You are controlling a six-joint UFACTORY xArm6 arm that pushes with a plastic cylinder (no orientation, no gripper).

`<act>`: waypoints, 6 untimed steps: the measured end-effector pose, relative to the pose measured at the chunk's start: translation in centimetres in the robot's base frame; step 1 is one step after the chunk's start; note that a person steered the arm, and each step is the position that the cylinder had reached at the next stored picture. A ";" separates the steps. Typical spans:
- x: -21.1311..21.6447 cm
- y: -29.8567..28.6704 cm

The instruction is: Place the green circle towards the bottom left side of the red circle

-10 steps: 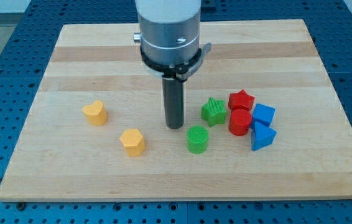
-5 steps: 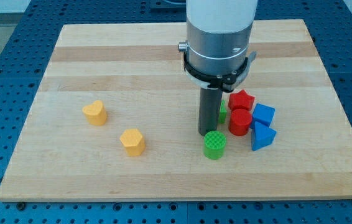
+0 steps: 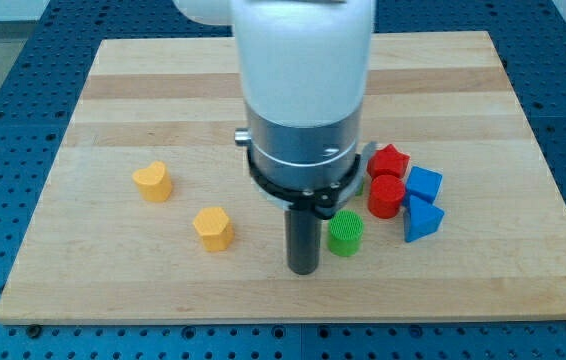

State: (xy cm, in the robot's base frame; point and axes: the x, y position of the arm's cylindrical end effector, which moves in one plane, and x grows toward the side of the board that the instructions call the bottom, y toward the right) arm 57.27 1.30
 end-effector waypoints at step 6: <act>-2.2 -0.8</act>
